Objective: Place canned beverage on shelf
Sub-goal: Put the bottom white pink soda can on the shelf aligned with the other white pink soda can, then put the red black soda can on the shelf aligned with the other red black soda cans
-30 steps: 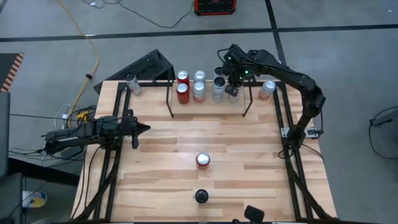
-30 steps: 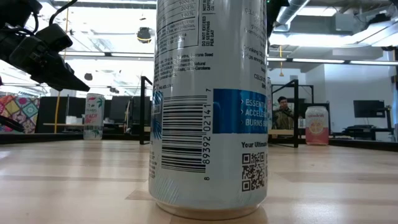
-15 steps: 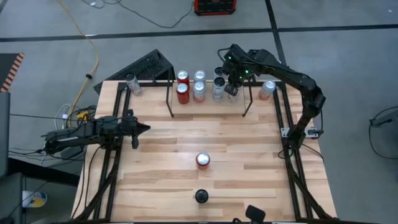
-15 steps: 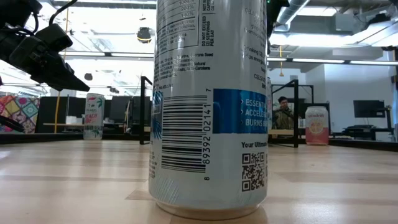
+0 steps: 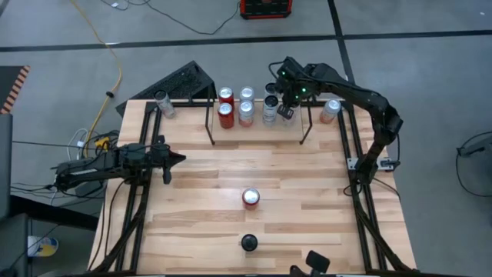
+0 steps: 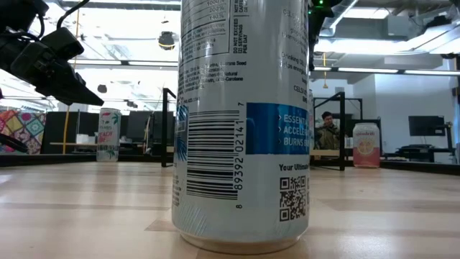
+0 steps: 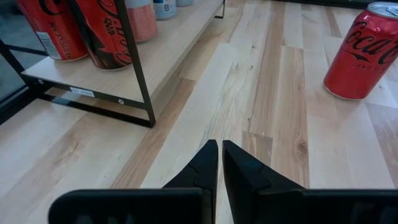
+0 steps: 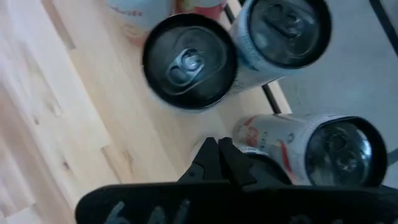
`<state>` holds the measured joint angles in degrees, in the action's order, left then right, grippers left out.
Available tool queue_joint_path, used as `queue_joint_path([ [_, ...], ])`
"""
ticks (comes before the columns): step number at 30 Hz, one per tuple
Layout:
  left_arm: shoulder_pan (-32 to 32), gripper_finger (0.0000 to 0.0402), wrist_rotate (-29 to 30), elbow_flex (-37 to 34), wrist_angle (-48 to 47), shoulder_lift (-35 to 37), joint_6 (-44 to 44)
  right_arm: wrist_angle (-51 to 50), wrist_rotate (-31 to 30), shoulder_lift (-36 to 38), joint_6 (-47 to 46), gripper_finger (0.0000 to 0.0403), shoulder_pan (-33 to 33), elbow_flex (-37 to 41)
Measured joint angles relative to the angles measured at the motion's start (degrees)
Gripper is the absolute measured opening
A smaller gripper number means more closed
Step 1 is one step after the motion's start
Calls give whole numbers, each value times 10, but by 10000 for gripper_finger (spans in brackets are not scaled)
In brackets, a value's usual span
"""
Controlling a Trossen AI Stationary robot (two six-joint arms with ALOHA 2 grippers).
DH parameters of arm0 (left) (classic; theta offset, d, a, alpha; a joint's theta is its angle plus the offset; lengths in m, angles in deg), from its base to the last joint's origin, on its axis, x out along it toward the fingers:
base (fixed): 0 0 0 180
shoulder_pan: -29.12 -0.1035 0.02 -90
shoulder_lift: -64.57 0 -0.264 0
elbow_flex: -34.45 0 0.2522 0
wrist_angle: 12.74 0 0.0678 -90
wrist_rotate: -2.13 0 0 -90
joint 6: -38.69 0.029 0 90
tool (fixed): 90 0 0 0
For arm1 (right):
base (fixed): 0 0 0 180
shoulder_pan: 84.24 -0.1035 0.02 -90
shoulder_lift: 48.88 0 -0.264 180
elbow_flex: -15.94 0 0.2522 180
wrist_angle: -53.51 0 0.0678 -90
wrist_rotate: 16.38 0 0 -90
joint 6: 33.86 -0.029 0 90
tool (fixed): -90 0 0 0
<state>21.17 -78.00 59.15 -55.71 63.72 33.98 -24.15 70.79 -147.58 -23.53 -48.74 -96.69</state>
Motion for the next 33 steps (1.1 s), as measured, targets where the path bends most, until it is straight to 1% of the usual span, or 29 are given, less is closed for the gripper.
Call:
queue_joint_path([
  [14,0,11,0,0,0,0,0,1,0,0,8,0,21,0],
  [19,0,11,0,0,0,0,0,0,27,9,43,0,9,-18],
  [22,0,11,0,0,0,0,0,-24,47,30,68,0,0,-28],
  [25,0,11,0,0,0,0,0,-68,110,46,102,0,-2,-28],
  [26,0,11,0,0,0,0,0,-85,117,49,106,0,-2,-28],
  [30,0,11,0,0,0,0,0,-131,105,48,100,0,5,-27],
  [33,0,11,0,0,0,0,0,-129,104,47,94,0,14,-16],
])
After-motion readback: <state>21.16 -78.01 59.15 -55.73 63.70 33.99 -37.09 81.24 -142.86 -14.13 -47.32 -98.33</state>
